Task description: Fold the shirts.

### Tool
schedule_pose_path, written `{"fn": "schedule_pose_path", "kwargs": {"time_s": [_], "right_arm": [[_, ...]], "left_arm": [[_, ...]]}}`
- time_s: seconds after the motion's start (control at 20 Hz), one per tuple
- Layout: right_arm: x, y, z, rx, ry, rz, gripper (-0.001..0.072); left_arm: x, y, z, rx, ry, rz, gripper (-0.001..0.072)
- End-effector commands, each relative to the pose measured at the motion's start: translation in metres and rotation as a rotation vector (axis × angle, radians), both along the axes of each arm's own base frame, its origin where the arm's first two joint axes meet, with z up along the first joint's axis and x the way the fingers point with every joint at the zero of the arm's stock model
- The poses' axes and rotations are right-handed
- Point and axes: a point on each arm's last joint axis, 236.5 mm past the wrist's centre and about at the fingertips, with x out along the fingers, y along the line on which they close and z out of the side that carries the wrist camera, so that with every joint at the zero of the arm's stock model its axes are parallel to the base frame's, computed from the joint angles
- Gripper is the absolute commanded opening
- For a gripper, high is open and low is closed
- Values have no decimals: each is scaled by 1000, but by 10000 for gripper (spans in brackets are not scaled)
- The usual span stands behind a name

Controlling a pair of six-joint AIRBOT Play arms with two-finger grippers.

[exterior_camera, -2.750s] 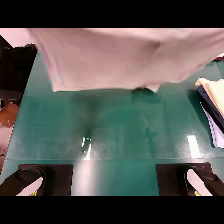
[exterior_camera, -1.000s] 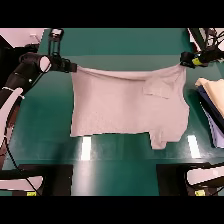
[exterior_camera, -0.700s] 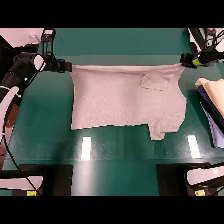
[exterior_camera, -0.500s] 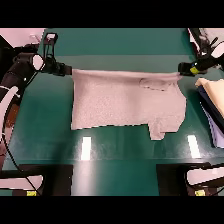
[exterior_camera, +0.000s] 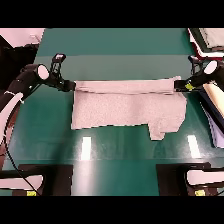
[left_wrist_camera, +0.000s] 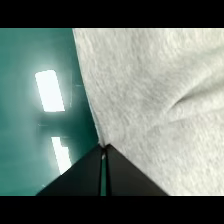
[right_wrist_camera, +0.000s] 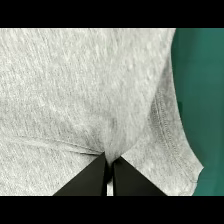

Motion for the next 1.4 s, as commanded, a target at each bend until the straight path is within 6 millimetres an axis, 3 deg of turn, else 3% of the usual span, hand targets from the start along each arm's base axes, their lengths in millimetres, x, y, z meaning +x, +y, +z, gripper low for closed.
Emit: {"fn": "schedule_pose_path", "kwargs": {"time_s": [0.0,0.05,0.1,0.3,0.45,0.6,0.75,0.85,1.05,1.2,1.35], "right_arm": [[-9,2,-2,11,23,0,205],[-12,-1,3,11,23,-9,289],[-16,-5,9,12,23,-18,380],[-55,-20,44,40,74,-36,386],[-77,-4,73,164,59,7,385],[-79,10,89,221,-25,12,379],[-87,21,87,230,-57,10,379],[-94,29,82,229,-59,22,378],[-102,43,75,232,-45,51,379],[-100,49,78,262,-54,48,378],[-99,54,80,283,-61,48,378]], "left_arm": [[-17,-7,-9,-34,73,-2,137],[-24,-3,-11,-12,103,-12,400],[-33,3,-12,20,139,-25,501],[-62,28,11,19,234,5,501],[-91,30,27,-116,248,50,501],[-141,28,11,-250,347,104,501],[-180,17,-15,-360,433,137,501],[-188,8,-31,-402,442,149,501],[-191,-7,-43,-471,429,167,501],[-203,-15,-57,-458,455,162,501],[-199,-22,-60,-452,434,171,501]]}}
